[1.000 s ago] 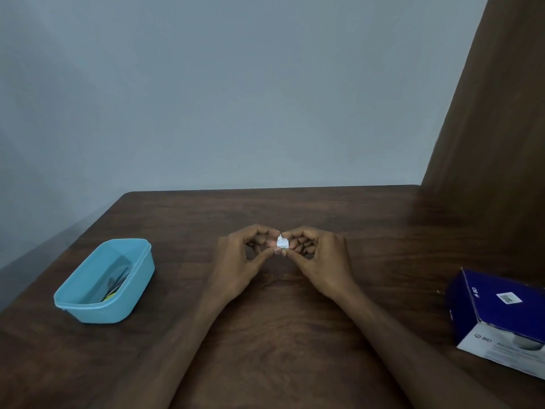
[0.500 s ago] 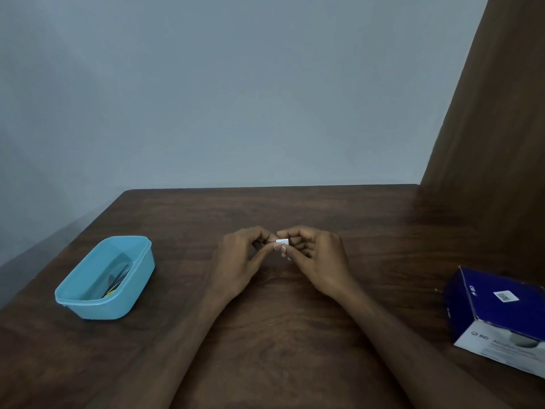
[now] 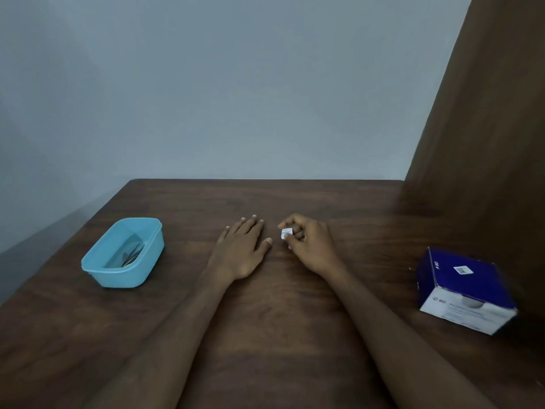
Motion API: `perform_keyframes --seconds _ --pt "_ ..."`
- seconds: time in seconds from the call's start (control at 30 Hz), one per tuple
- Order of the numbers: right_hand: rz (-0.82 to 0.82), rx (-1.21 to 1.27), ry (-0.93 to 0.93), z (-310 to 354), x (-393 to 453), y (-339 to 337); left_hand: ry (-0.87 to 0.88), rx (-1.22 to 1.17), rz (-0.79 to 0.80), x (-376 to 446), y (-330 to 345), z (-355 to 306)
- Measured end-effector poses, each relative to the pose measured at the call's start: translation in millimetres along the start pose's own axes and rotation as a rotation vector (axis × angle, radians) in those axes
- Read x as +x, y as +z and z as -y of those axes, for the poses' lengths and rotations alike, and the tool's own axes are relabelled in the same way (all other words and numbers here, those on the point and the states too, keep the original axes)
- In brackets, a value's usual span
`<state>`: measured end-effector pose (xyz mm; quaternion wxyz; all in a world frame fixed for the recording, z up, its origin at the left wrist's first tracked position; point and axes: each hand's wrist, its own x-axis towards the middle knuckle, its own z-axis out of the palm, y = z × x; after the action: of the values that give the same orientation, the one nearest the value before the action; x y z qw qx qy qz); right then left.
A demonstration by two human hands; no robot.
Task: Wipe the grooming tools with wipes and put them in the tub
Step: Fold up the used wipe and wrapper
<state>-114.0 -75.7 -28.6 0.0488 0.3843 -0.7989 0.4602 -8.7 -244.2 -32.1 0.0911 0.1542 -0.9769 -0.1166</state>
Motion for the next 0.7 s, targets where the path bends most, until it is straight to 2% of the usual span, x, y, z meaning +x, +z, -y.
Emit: perform_keyframes --seconds 0.13,0.23,0.3,0.43,0.7 --pt "-0.019 -0.159 -0.157 15.1 -7.1 2.5 -0.013 -0.029 -0.027 -1.4 -1.1 -2.0" --pt "-0.005 -0.297 -0.221 26.5 -18.3 4.8 -0.035 0.016 -0.112 -11.7 -4.1 -8.4" --pt "0.033 -0.397 -0.204 36.1 -34.8 3.9 -0.064 0.063 -0.140 -26.1 -7.7 -13.9" --pt "0.000 -0.458 -0.124 53.7 -83.6 -9.1 -0.085 0.101 -0.049 -58.3 -11.2 -35.0" --pt "0.008 -0.612 -0.028 77.2 -184.3 -62.8 -0.063 0.021 -0.022 -137.4 0.6 -88.6"
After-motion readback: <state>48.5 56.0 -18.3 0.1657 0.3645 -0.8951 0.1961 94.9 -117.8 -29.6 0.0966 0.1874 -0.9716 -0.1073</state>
